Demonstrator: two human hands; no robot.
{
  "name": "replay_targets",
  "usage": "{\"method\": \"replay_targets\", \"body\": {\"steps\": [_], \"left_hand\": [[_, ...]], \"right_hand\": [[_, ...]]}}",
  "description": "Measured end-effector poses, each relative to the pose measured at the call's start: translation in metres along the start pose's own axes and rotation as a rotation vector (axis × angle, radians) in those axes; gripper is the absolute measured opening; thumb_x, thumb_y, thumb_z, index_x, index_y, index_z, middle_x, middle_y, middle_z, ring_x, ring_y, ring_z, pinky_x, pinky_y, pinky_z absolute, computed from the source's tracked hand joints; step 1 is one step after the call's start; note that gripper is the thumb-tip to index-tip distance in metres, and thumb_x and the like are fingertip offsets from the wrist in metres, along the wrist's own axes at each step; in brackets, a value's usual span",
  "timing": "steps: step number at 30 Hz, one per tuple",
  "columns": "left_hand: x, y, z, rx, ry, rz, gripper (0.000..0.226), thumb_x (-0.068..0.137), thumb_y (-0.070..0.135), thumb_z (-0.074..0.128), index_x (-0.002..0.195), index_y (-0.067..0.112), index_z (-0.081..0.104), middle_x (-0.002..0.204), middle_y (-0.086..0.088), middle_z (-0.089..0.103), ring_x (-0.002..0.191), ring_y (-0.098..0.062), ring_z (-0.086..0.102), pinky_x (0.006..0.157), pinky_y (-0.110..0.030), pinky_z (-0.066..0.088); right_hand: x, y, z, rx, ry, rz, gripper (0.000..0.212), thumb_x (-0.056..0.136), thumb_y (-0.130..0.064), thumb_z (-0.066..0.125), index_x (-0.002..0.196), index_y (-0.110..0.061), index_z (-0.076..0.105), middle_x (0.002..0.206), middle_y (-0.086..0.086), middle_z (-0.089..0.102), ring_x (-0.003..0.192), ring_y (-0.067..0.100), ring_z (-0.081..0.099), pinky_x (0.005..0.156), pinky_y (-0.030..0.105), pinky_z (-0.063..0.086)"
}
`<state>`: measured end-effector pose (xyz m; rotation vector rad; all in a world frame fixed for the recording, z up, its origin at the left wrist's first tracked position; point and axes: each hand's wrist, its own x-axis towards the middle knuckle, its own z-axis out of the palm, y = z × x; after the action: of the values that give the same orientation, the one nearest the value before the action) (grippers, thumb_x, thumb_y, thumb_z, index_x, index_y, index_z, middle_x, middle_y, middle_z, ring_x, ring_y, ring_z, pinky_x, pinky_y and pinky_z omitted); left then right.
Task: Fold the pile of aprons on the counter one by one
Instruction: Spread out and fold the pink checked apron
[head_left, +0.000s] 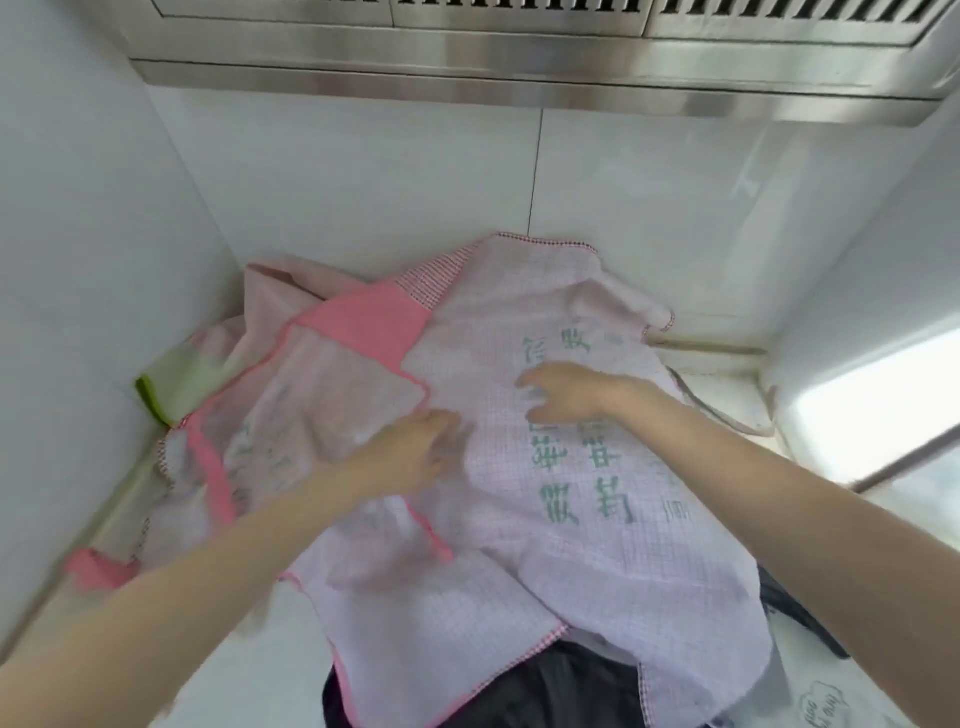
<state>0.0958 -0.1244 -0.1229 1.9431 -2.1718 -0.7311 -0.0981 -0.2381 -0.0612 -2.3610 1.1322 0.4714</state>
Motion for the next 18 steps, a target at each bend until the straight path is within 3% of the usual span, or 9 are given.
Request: {"method": "replay_targets", "body": {"steps": [3, 5, 7, 11, 14, 16, 18], "left_hand": [[-0.037, 0.000, 0.034, 0.011, -0.136, -0.002, 0.099, 0.057, 0.070, 0.027, 0.140, 0.017, 0.039, 0.144, 0.001, 0.039, 0.131, -0.018, 0.038, 0.107, -0.026, 0.031], [-0.062, 0.010, 0.049, -0.035, -0.144, -0.014, 0.100, 0.057, 0.078, 0.029, 0.140, 0.023, 0.039, 0.146, 0.004, 0.038, 0.130, -0.016, 0.040, 0.106, -0.021, 0.029], [-0.071, 0.025, 0.056, -0.046, -0.159, 0.021, 0.099, 0.061, 0.083, 0.036, 0.140, 0.023, 0.038, 0.146, 0.004, 0.038, 0.131, -0.017, 0.039, 0.109, -0.027, 0.029], [-0.108, 0.063, 0.080, 0.176, -0.251, 0.027, 0.096, 0.078, 0.069, 0.054, 0.149, 0.023, 0.010, 0.157, -0.012, 0.005, 0.144, -0.030, 0.008, 0.115, -0.048, 0.006], [-0.123, 0.085, 0.102, 0.364, -0.163, -0.022, 0.103, 0.084, 0.060, 0.052, 0.149, 0.014, -0.013, 0.156, -0.019, -0.004, 0.143, -0.036, 0.001, 0.113, -0.052, -0.002], [-0.123, 0.090, 0.114, 0.466, -0.073, -0.063, 0.097, 0.088, 0.051, 0.051, 0.148, 0.007, -0.011, 0.156, -0.020, -0.005, 0.143, -0.036, 0.002, 0.113, -0.052, -0.004], [-0.125, 0.096, 0.121, 0.502, -0.030, -0.099, 0.086, 0.091, 0.042, 0.050, 0.149, 0.005, -0.001, 0.156, -0.018, -0.001, 0.143, -0.035, 0.007, 0.114, -0.051, -0.002]], "right_hand": [[-0.014, -0.021, 0.037, -0.037, -0.189, -0.034, 0.046, 0.096, -0.031, 0.051, 0.138, -0.016, 0.042, 0.142, 0.004, 0.041, 0.125, 0.022, 0.044, 0.103, 0.032, 0.038], [-0.024, -0.034, 0.060, -0.023, -0.221, -0.038, 0.038, 0.094, -0.030, 0.054, 0.129, -0.017, 0.051, 0.132, 0.003, 0.051, 0.116, 0.021, 0.051, 0.097, 0.031, 0.043], [-0.030, -0.039, 0.073, -0.012, -0.187, -0.049, 0.029, 0.092, -0.023, 0.054, 0.119, -0.015, 0.058, 0.122, 0.003, 0.059, 0.107, 0.020, 0.056, 0.090, 0.030, 0.047], [-0.059, -0.054, 0.098, 0.072, -0.131, -0.050, 0.031, 0.088, -0.005, 0.044, 0.111, -0.012, 0.062, 0.113, 0.002, 0.062, 0.105, 0.019, 0.057, 0.090, 0.029, 0.049], [-0.076, -0.059, 0.117, 0.025, -0.191, -0.030, 0.034, 0.088, -0.002, 0.041, 0.113, -0.013, 0.062, 0.114, 0.005, 0.061, 0.104, 0.022, 0.056, 0.089, 0.030, 0.047], [-0.087, -0.058, 0.129, 0.035, -0.169, -0.019, 0.034, 0.093, -0.005, 0.040, 0.123, -0.012, 0.054, 0.121, 0.007, 0.057, 0.110, 0.025, 0.053, 0.095, 0.033, 0.045], [-0.101, -0.052, 0.141, 0.202, -0.125, -0.024, 0.036, 0.093, -0.009, 0.044, 0.129, -0.012, 0.049, 0.125, 0.009, 0.057, 0.114, 0.026, 0.053, 0.098, 0.034, 0.043]]}}
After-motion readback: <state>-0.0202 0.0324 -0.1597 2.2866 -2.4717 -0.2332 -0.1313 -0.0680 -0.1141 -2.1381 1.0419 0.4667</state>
